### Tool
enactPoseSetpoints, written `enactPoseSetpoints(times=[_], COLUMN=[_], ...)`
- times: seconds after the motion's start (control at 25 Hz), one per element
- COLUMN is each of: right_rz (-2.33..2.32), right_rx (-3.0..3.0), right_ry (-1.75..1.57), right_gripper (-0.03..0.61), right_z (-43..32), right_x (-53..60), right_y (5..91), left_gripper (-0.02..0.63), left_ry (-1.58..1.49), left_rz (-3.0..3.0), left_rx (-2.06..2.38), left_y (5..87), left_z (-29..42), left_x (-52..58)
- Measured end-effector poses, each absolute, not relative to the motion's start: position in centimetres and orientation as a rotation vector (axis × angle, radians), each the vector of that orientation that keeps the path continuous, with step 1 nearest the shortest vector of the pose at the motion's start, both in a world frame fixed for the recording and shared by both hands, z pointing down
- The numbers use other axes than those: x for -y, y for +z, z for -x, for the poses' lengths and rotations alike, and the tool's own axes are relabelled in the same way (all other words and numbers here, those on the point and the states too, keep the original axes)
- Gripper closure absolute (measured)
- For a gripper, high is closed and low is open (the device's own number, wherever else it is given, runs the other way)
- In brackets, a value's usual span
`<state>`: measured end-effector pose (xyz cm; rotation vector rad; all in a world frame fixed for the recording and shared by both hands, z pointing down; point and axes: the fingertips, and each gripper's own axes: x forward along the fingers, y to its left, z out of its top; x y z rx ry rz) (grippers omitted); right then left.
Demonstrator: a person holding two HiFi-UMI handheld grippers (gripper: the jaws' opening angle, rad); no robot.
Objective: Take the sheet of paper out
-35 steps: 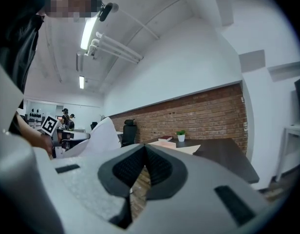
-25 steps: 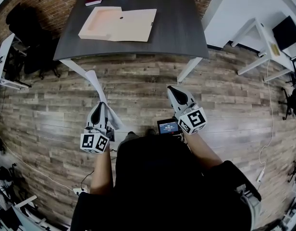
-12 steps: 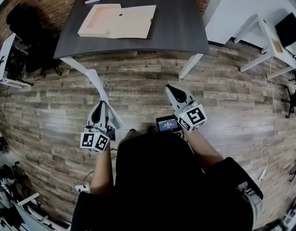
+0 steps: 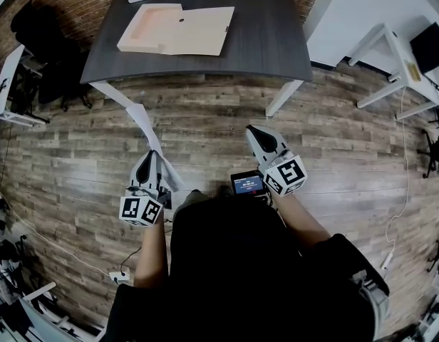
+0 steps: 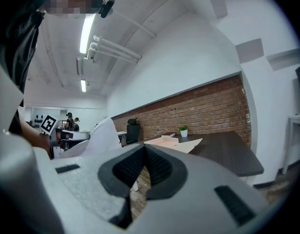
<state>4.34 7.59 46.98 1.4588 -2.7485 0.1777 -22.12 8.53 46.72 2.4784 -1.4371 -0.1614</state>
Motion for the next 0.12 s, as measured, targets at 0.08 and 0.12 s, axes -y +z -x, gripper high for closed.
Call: enactPoseSetpoints(times=[0.08, 0.12], right_rz=[-1.458, -1.457], right_rx=[2.748, 2.747], right_ry=[0.181, 0.183], right_gripper=[0.575, 0.575], right_z=[-4.35, -4.35], right_x=[-7.46, -7.41], right_y=[47.12, 47.18], left_gripper=[0.614, 0.615], left_ry=[-0.161, -0.161], left_rz=[-2.473, -2.470], left_rx=[1.437, 1.437], left_y=[46.77, 46.79], left_z=[22.09, 22.07], left_x=[-8.46, -8.44])
